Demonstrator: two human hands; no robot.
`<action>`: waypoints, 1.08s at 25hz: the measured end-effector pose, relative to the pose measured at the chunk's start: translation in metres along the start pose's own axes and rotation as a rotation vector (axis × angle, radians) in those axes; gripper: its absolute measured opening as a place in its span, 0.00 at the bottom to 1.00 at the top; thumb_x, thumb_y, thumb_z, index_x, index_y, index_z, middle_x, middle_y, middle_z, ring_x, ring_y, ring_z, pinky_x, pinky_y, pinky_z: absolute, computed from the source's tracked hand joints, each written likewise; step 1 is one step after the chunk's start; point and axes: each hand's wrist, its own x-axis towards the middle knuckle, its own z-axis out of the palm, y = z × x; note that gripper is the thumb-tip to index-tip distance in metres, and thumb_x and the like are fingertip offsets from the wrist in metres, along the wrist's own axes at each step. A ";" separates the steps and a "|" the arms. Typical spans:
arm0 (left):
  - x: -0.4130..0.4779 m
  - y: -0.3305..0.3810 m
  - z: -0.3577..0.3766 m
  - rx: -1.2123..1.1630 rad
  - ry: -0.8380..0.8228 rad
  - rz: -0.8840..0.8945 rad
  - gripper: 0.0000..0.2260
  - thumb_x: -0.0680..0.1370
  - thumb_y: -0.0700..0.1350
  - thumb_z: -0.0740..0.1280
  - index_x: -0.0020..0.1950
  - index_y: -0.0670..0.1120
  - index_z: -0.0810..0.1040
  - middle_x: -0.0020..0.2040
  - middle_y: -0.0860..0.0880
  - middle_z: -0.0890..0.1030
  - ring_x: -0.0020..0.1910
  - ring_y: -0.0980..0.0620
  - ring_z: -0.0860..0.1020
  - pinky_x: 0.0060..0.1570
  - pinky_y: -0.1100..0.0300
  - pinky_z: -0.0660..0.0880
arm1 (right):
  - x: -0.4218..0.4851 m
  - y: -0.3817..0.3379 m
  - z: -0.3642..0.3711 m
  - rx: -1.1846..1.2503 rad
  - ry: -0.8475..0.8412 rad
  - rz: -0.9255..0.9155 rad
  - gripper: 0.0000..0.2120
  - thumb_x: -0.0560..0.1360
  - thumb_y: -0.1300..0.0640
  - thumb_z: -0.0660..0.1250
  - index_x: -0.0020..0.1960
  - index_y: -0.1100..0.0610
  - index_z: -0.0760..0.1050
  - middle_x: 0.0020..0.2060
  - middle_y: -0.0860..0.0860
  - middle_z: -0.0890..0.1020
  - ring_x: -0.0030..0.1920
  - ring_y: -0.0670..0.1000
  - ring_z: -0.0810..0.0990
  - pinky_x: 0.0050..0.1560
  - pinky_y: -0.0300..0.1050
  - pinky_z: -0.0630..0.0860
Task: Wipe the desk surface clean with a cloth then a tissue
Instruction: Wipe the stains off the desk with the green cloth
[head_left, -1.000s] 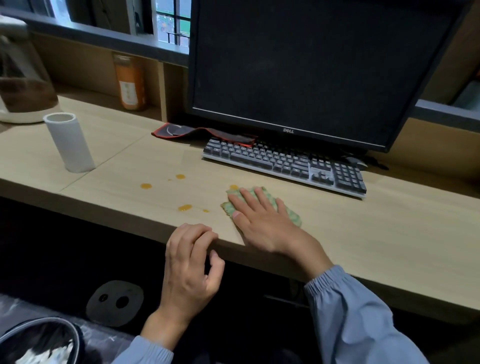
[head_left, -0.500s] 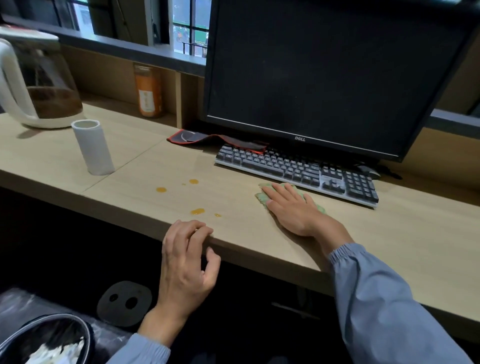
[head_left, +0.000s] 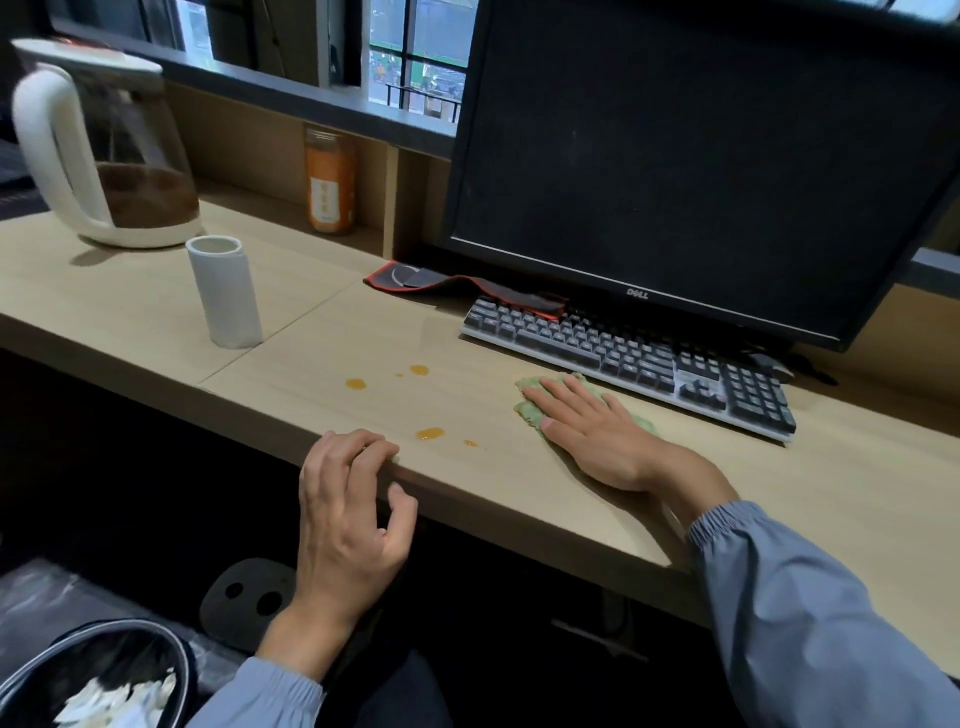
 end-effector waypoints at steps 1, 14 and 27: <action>0.001 -0.006 -0.002 0.007 0.004 -0.007 0.14 0.75 0.39 0.66 0.59 0.36 0.79 0.59 0.38 0.77 0.62 0.35 0.74 0.72 0.36 0.68 | 0.014 -0.010 -0.001 -0.008 -0.003 -0.035 0.25 0.85 0.40 0.39 0.80 0.37 0.38 0.80 0.38 0.38 0.78 0.42 0.31 0.78 0.55 0.34; 0.019 -0.040 -0.013 0.050 -0.034 -0.052 0.14 0.72 0.34 0.69 0.58 0.38 0.80 0.57 0.42 0.78 0.62 0.39 0.75 0.77 0.45 0.64 | 0.161 -0.112 -0.022 -0.063 -0.047 -0.225 0.25 0.86 0.43 0.43 0.81 0.39 0.43 0.82 0.42 0.43 0.80 0.47 0.37 0.78 0.59 0.38; 0.015 -0.032 -0.021 0.030 -0.058 -0.121 0.17 0.72 0.32 0.66 0.61 0.37 0.78 0.60 0.43 0.78 0.63 0.39 0.75 0.78 0.44 0.64 | 0.009 -0.074 -0.001 -0.065 -0.100 -0.312 0.23 0.86 0.44 0.40 0.79 0.33 0.37 0.78 0.34 0.36 0.75 0.36 0.29 0.77 0.48 0.32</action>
